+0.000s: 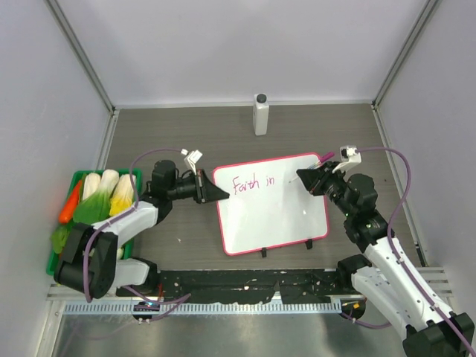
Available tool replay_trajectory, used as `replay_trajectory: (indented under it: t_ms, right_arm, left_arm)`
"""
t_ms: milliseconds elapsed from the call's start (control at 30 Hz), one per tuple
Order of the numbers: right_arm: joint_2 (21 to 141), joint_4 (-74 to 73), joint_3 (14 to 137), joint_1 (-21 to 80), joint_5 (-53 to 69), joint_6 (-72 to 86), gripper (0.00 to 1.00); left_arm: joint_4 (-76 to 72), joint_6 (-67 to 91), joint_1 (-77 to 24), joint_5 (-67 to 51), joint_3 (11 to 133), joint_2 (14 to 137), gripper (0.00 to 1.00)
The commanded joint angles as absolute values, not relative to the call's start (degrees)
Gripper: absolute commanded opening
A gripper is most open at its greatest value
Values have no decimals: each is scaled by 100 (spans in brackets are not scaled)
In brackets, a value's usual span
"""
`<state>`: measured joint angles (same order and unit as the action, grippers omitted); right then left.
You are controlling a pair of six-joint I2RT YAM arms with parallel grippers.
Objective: Write a sentence on the whiteboard
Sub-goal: Write with the whiteboard marker on the whiteboard.
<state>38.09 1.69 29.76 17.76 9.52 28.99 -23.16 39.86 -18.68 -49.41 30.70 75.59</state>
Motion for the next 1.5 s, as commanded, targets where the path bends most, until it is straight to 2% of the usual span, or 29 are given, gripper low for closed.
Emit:
replay_trajectory:
  t_ms: [0, 200, 467, 667, 1000, 1467]
  right_arm:
    - [3920, 404, 3059, 1758, 940, 2725, 1]
    - [4078, 562, 3067, 1758, 879, 2663, 1]
    - [4315, 957, 3006, 1977, 704, 2716, 1]
    - [4447, 1081, 3111, 2600, 19, 2479, 1]
    - [4702, 1617, 2997, 3726, -1809, 1978, 1]
    - [5238, 2092, 2988, 4043, -2399, 1811, 1]
  left_arm:
    - [-1029, 2576, -1644, -2972, 2865, 7243, 0]
    - [-651, 2558, -1556, -2356, 2909, 7067, 0]
    - [-615, 2470, -1538, -2346, 3094, 7163, 1]
    - [-764, 2373, -1538, -2426, 3085, 7312, 0]
    - [-861, 2373, -1529, -2426, 3032, 7348, 0]
    - [-967, 2391, -1538, -2584, 2953, 7356, 0]
